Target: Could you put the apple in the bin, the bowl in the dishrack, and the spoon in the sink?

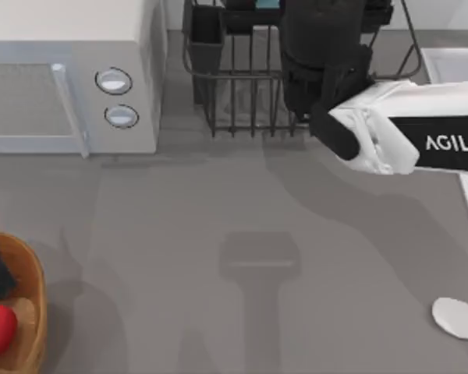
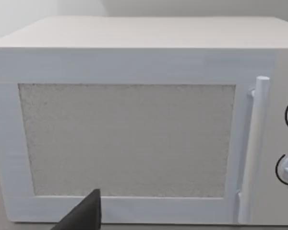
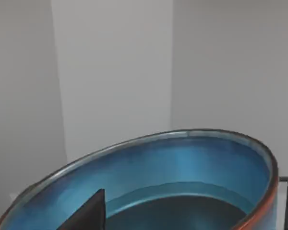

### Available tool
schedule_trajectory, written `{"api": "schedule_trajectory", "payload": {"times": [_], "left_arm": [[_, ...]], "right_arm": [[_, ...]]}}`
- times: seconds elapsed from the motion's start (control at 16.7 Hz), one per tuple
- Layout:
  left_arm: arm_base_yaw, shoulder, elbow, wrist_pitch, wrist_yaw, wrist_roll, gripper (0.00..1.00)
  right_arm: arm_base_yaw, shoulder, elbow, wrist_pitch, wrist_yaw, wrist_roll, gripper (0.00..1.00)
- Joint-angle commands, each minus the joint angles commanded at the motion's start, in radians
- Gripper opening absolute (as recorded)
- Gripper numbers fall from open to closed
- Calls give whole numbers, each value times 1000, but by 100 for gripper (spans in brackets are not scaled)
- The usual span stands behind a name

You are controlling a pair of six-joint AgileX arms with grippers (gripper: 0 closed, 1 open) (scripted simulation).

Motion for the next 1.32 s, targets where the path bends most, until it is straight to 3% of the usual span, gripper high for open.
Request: {"api": "schedule_trajectory", "payload": {"times": [0.24, 0.54, 1.02, 1.32], "left_arm": [[0, 0, 0, 0, 0, 0, 100], [0, 0, 0, 0, 0, 0, 100], [0, 0, 0, 0, 0, 0, 100], [0, 0, 0, 0, 0, 0, 100]], "right_arm": [[-1, -147, -119, -31, -6, -4, 100], [-70, -562, -441, -156, -80, -13, 100], [-351, -1528, -1039, -481, -374, -30, 100], [-547, -1909, -1256, -639, -575, -24, 100]]}}
